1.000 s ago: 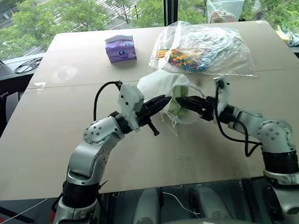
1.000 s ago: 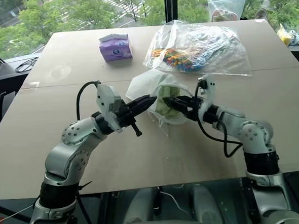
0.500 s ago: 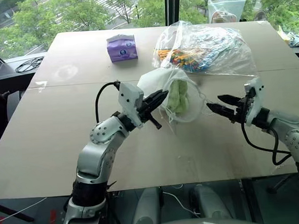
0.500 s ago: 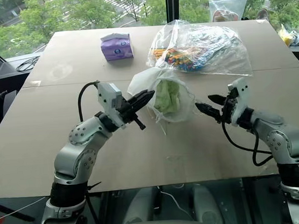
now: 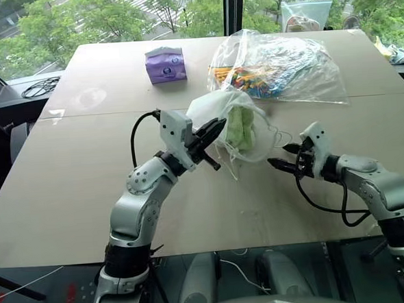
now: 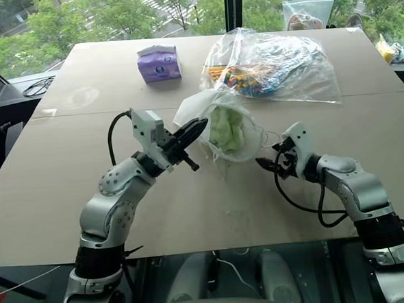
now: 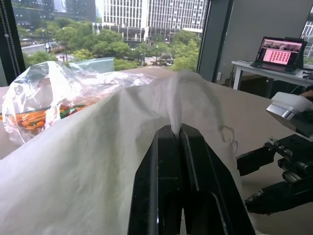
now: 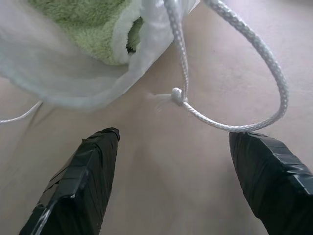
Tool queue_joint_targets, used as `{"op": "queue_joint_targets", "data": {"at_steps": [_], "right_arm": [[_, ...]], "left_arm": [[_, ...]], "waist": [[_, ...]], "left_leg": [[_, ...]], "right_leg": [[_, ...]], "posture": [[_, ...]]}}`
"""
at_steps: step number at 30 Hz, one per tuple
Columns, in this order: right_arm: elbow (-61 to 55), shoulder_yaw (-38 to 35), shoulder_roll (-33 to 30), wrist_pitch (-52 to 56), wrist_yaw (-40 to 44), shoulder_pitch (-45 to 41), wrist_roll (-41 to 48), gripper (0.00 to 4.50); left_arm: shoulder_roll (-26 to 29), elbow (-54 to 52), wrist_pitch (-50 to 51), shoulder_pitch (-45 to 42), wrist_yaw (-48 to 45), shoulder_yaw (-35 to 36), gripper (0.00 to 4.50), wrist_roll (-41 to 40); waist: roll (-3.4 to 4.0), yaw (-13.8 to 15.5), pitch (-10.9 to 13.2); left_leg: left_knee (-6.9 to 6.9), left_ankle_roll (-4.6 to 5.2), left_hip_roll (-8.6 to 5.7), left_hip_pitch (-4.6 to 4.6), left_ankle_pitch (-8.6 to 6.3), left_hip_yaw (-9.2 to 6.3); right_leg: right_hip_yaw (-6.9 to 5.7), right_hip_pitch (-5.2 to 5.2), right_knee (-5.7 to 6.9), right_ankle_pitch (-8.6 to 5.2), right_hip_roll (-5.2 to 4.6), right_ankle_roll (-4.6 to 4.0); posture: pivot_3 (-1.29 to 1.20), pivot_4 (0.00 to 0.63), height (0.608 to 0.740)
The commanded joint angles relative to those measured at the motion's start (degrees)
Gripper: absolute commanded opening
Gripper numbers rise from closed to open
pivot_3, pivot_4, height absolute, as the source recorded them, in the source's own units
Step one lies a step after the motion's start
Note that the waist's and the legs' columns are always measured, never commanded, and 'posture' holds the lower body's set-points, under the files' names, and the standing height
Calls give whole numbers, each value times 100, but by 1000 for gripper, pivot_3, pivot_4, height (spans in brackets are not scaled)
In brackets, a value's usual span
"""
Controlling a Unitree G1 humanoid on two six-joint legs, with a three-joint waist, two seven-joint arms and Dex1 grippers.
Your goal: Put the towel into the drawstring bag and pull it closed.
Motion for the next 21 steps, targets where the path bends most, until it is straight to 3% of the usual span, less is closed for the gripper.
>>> {"op": "queue_joint_targets", "data": {"at_steps": [1,10,13,19,21], "right_arm": [[78,-152,-34,-79,-35,-138,-193,3795],[625,-364,339,-150,-29,-604,-227,3795],[602,-356,434,-114,40,-610,-211,2980],[726,-447,513,-233,37,-643,-277,24],[702,-488,520,-219,57,-625,-263,24]], "left_arm": [[16,-229,-44,15,2,92,0,-73],[-3,-183,-106,-78,39,63,0,19],[8,-213,-88,-77,56,93,0,9],[17,-267,43,29,120,132,0,-61],[-15,-267,106,23,162,129,0,-90]], "waist": [[0,3,0],[0,-19,0],[0,-17,0],[0,-16,0],[0,-16,0]], "left_leg": [[0,0,-1,-1,0,0],[-1,0,-1,4,0,1],[-1,0,-1,3,0,0],[-1,0,-1,2,0,2],[-1,0,-1,3,0,1]], "right_leg": [[0,0,0,1,0,-2],[3,0,5,2,3,-4],[2,1,4,3,4,-4],[3,0,3,3,2,-4],[2,0,5,3,3,-4]], "posture": [[0,150,740],[0,150,740],[0,150,740],[0,150,740],[0,150,740]]}}
